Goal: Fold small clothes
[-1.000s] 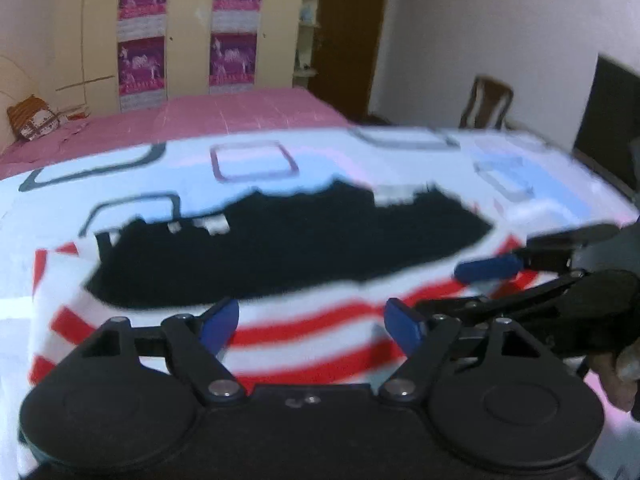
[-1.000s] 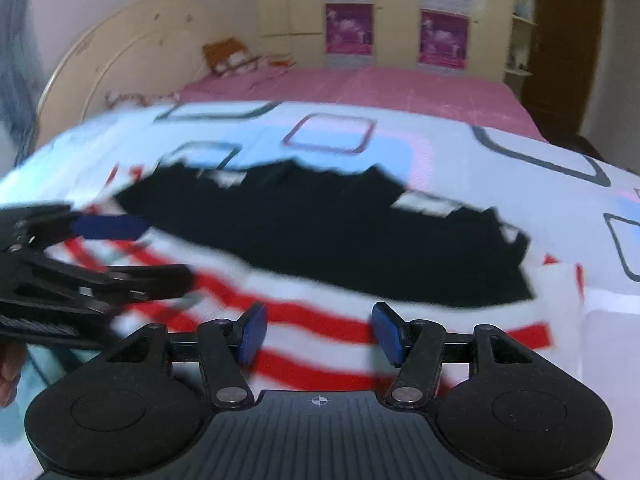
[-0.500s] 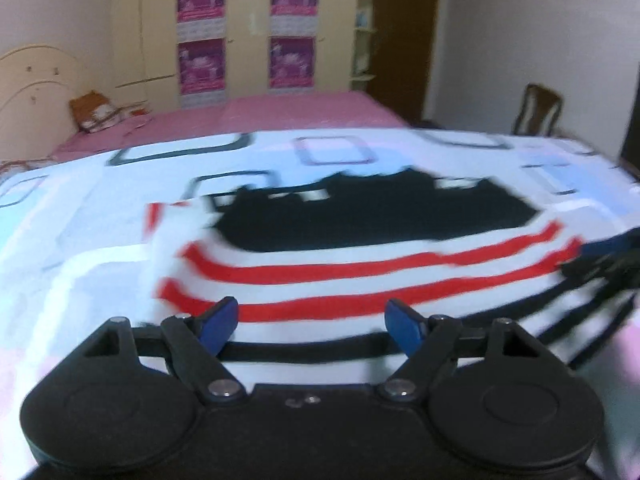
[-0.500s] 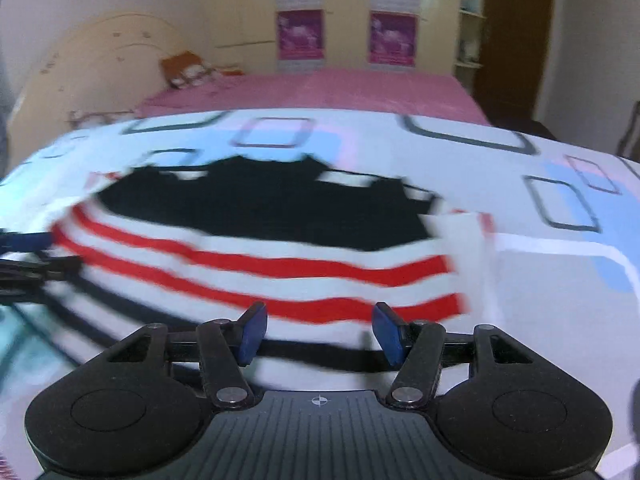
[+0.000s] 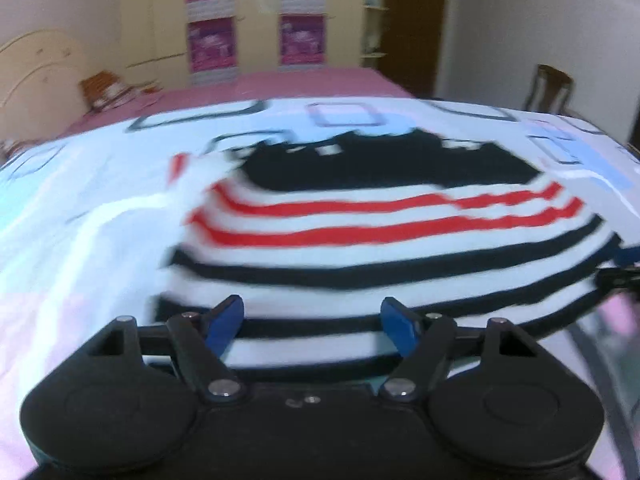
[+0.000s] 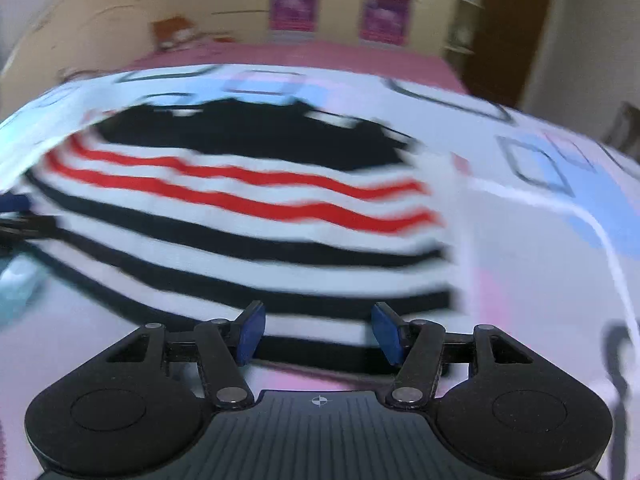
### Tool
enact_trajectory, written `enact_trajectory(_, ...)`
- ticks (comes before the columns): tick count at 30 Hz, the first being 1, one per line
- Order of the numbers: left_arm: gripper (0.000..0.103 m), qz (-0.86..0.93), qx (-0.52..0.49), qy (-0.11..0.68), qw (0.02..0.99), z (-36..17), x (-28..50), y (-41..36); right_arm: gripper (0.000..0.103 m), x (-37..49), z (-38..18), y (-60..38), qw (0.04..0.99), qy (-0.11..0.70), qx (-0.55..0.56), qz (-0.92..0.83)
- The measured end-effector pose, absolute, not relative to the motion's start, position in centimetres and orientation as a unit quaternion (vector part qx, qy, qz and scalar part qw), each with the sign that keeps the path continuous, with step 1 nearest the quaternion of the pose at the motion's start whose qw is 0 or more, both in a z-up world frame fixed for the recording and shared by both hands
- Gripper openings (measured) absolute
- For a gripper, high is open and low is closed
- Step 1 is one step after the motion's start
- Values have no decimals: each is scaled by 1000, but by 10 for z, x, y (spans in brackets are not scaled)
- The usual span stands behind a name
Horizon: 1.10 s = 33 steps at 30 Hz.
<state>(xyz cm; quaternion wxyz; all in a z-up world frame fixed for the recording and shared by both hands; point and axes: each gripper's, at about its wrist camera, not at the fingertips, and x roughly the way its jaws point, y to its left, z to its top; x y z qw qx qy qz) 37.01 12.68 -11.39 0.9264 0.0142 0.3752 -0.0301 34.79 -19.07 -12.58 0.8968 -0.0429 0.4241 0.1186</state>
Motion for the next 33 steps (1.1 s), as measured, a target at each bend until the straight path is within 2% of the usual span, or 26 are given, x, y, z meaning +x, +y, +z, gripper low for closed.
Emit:
enact_trajectory(4,73,-31,6,380,925,-114,364,145,49,342,-126,-221,890,435,-26,134)
enact_trajectory(7,73,-28,4,378,926,-113,362,144,49,344,-114,-238,909,404,17,106)
enact_trajectory(9,73,-24,-1,380,925,-114,362,143,48,351,-117,-243,907,411,26,90)
enact_trajectory(10,73,-22,1,382,924,-116,364,142,28,354,-122,-243,896,432,21,99)
enact_trajectory(11,73,-21,2,383,924,-118,364,142,23,356,-129,-239,887,451,-1,102)
enact_trajectory(17,73,-18,0,384,923,-118,363,143,23,347,-124,-234,888,446,-44,97)
enact_trajectory(22,73,-12,4,387,922,-118,364,140,23,331,-106,-230,924,370,-46,85)
enact_trajectory(26,73,-7,5,387,922,-119,364,138,23,337,-135,-221,897,426,-63,98)
enact_trajectory(33,73,-8,5,387,922,-120,363,139,23,340,-134,-219,897,426,-69,96)
